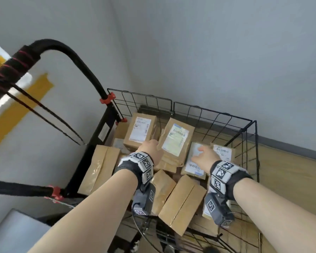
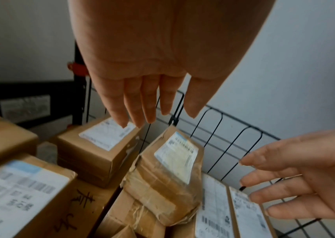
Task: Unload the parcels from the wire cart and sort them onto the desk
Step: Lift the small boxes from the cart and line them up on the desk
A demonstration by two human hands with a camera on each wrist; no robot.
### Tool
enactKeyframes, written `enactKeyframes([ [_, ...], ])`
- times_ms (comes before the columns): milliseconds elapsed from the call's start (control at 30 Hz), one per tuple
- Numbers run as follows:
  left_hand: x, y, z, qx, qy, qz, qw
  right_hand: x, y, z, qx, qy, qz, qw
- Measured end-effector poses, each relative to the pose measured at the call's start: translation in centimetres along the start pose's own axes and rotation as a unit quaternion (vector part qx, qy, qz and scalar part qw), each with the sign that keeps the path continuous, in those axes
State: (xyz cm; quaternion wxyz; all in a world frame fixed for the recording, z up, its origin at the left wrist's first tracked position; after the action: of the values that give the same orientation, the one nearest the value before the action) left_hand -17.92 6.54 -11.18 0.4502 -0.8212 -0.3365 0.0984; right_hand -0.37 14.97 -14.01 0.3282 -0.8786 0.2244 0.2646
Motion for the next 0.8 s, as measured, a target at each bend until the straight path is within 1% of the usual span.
enactKeyframes([
  [100, -0.8, 2.0, 3.7, -0.037, -0.002, -0.006, 0.999, 0.7, 2.4, 2.5, -0.011, 0.034, 0.023, 0.999],
  [200, -1.2, 3.7, 6.4, -0.055, 0.008, -0.01, 0.998, 1.4, 4.8, 4.5, -0.028, 0.052, 0.053, 0.997],
  [300, -1.2, 5.6, 8.2, -0.078, 0.011, -0.029, 0.997, 1.6, 6.5, 6.0, -0.038, 0.053, 0.084, 0.994],
  [400, -1.4, 6.9, 9.2, -0.085, 0.008, -0.042, 0.995, 1.3, 7.0, 6.7, -0.032, 0.042, 0.083, 0.995],
  [533, -1.5, 7.1, 9.2, -0.084, -0.001, -0.07, 0.994, 1.7, 7.3, 7.2, -0.023, 0.046, 0.113, 0.992],
  [600, -1.5, 6.9, 8.6, -0.081, -0.007, -0.092, 0.992, 1.6, 7.2, 7.1, -0.017, 0.035, 0.127, 0.991],
  [700, -1.5, 5.5, 7.3, -0.051, -0.009, -0.113, 0.992, 0.9, 6.6, 6.2, -0.013, 0.018, 0.157, 0.987],
  [800, -1.5, 3.5, 4.9, -0.027, -0.02, -0.126, 0.991, -0.4, 5.9, 4.5, -0.023, 0.001, 0.213, 0.977],
])
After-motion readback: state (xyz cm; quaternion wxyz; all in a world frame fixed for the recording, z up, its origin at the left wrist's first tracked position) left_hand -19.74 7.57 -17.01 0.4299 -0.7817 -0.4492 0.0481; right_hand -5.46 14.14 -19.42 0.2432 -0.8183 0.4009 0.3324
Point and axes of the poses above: each hand's wrist, its own z-axis towards the middle knuckle, its own y-axis out of the palm, x = y × z, the point moved 10 cm from there along z, towards the middle knuckle, and after that the axes turned 13 degrees about z, right-handed, at the moved point
